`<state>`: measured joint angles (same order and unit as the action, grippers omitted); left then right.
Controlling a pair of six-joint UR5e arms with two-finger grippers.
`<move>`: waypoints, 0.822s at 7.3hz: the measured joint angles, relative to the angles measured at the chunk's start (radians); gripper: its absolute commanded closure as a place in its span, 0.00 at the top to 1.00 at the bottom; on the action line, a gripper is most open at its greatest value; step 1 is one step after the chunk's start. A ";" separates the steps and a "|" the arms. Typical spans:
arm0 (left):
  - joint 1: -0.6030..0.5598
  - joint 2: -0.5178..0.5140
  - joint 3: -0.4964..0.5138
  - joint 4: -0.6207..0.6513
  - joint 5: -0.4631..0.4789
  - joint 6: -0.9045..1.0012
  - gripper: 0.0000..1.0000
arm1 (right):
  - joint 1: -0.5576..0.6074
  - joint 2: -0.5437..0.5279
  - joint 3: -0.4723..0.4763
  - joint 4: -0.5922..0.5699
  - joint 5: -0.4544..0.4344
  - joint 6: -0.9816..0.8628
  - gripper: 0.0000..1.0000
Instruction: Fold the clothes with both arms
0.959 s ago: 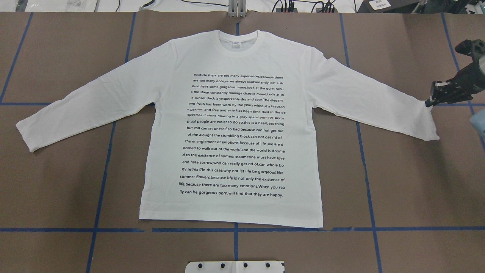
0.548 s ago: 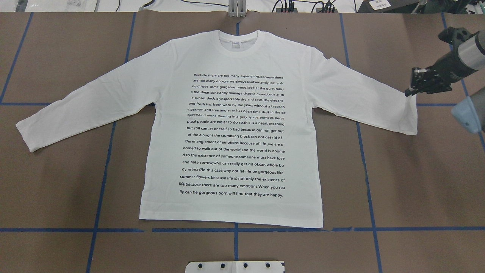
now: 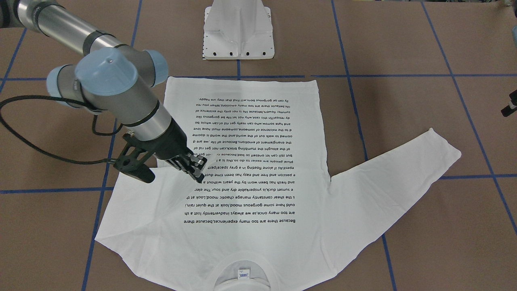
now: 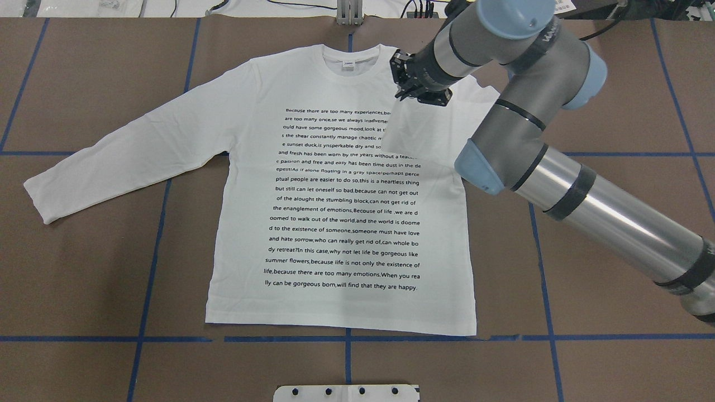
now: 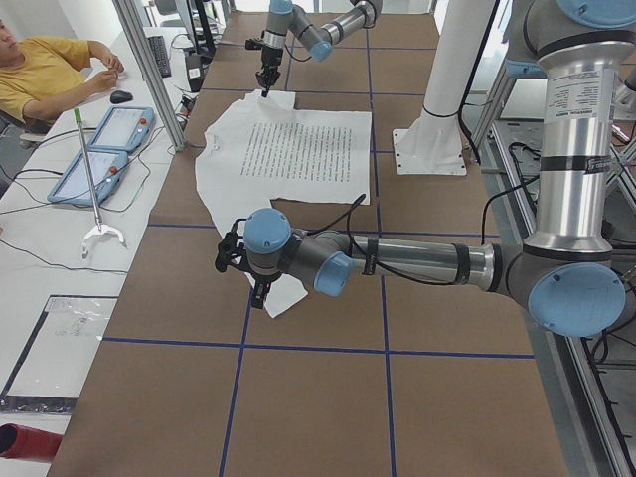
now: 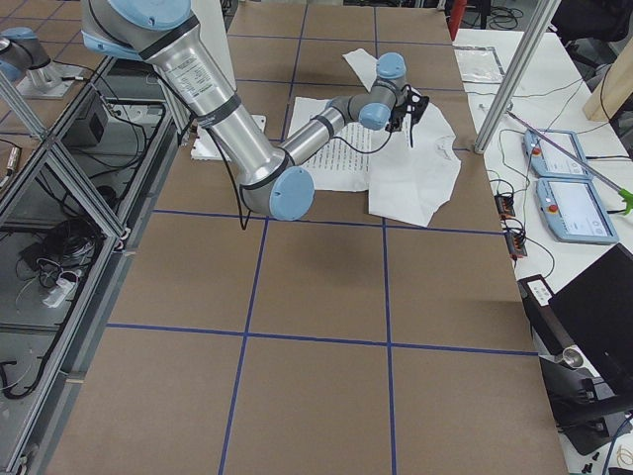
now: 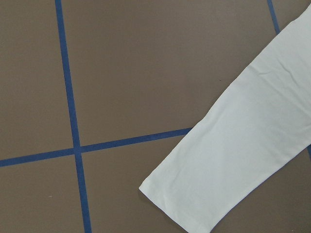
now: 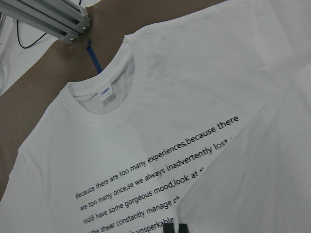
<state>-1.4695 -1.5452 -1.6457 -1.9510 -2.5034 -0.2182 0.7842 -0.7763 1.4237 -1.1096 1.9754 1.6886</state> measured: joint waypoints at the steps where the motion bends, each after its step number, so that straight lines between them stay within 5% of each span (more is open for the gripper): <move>1: 0.000 0.000 0.000 0.000 0.000 0.001 1.00 | -0.058 0.097 -0.066 0.004 -0.077 0.015 0.00; 4: 0.000 0.000 0.000 0.000 -0.002 -0.005 1.00 | -0.215 0.303 -0.264 0.069 -0.254 0.019 0.00; 6: 0.001 0.000 0.000 0.000 -0.002 -0.007 1.00 | -0.272 0.336 -0.298 0.087 -0.299 0.015 0.02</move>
<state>-1.4683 -1.5447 -1.6460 -1.9511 -2.5054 -0.2254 0.5122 -0.4401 1.1255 -1.0226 1.6767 1.7039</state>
